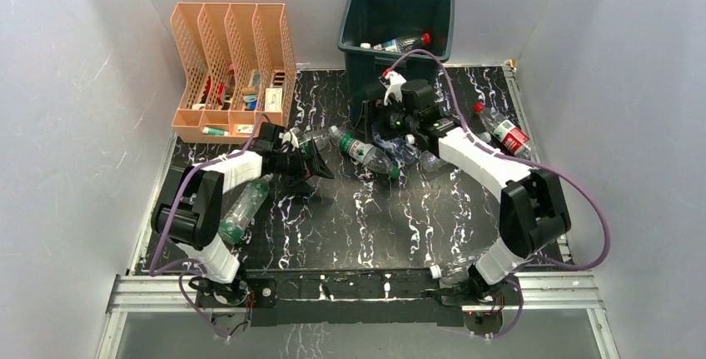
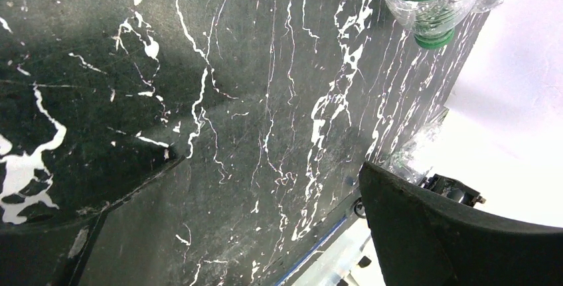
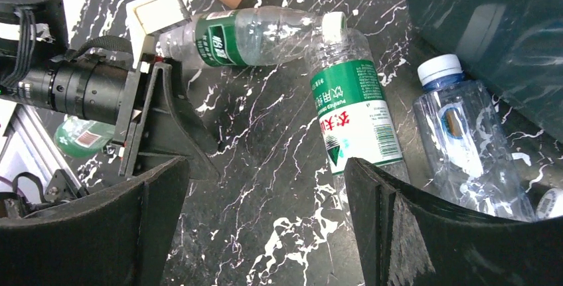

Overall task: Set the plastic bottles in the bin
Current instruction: Pick up the plastic bottle at the center of the board.

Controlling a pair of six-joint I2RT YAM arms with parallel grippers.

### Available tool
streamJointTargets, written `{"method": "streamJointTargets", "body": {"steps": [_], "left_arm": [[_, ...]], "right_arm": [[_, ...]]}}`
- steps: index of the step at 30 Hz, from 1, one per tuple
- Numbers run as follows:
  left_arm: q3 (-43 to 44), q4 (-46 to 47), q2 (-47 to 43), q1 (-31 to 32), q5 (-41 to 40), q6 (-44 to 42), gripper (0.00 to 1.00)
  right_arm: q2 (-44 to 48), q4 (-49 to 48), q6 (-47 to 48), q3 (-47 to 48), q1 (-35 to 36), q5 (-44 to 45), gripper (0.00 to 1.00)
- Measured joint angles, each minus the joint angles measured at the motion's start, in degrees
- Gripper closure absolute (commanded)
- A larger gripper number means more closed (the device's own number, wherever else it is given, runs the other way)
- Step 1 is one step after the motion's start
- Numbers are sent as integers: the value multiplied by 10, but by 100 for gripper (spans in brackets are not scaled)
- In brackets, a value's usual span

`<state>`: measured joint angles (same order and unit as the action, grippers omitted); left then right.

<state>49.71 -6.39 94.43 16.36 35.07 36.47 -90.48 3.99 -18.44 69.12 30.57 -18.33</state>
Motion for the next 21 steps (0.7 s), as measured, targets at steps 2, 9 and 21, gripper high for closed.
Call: {"method": "streamJointTargets", "body": {"steps": [2, 9, 21], "left_arm": [[0, 6, 10, 0, 6, 2, 2], [0, 18, 18, 3, 19, 2, 2], [0, 30, 18, 3, 25, 2, 2]], "right_arm": [[-13, -2, -1, 0, 3, 0, 2], [-29, -12, -5, 0, 8, 2, 2], [-44, -12, -7, 0, 21, 5, 2]]}}
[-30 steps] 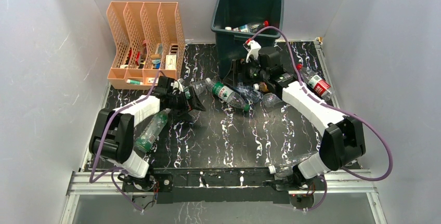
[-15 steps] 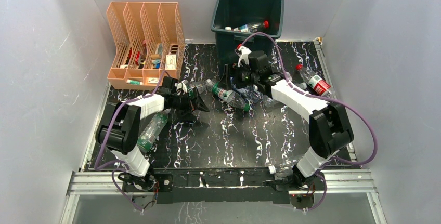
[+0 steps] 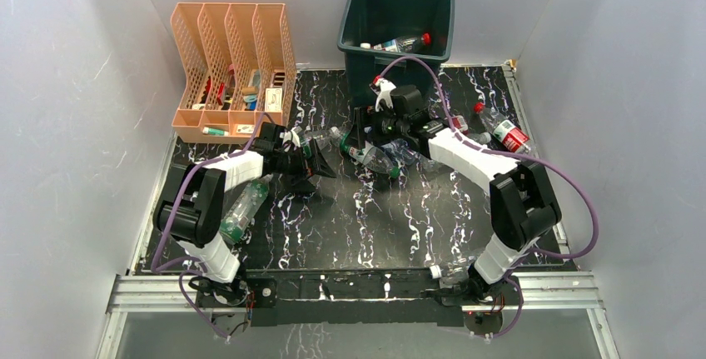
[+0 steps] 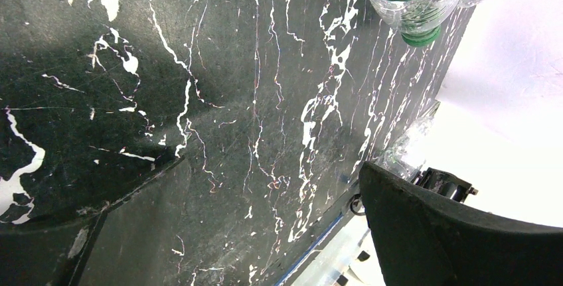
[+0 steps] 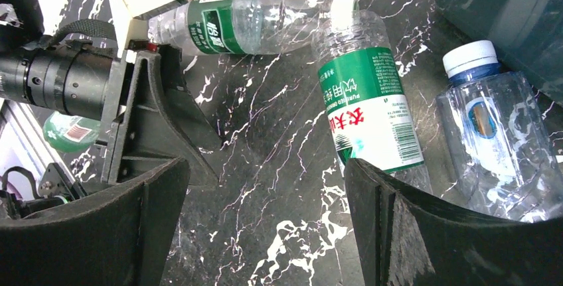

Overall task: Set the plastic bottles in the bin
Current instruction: Pick up the plastic bottle at the center of the board.

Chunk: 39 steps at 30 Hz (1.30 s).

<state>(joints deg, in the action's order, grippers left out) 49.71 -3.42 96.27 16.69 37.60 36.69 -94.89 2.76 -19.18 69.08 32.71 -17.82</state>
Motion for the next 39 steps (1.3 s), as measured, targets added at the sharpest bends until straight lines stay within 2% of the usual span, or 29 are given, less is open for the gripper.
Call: {"method": "streamJointTargets", "body": {"steps": [39], "left_arm": [[5, 2, 16, 0, 13, -5, 2]], "right_arm": [[-33, -13, -6, 0, 8, 10, 2]]}}
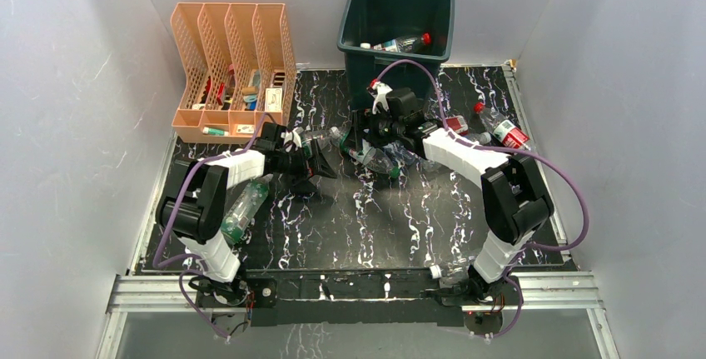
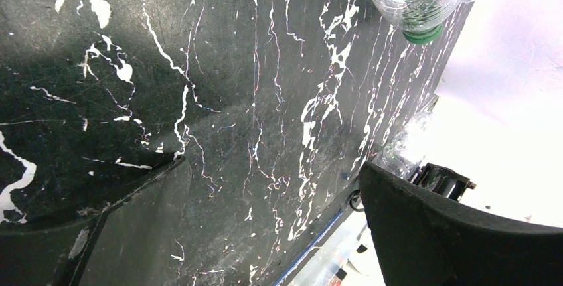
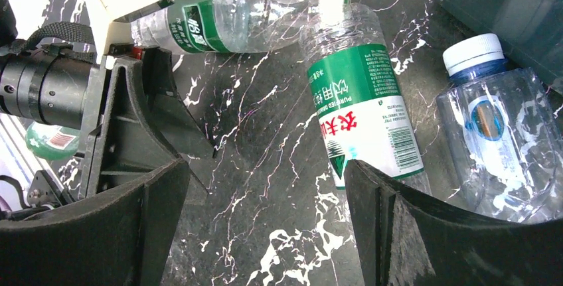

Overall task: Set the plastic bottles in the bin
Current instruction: Pick up the plastic bottle at the center of the board.

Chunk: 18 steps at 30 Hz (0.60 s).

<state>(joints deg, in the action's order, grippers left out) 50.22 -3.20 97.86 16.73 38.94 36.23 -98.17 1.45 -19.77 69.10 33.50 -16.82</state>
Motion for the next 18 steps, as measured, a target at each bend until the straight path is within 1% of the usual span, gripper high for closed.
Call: {"method": "streamJointTargets", "body": {"steps": [18], "left_arm": [[1, 2, 2, 0, 2, -1, 2]], "right_arm": [[-6, -3, -3, 0, 0, 2, 2]]}}
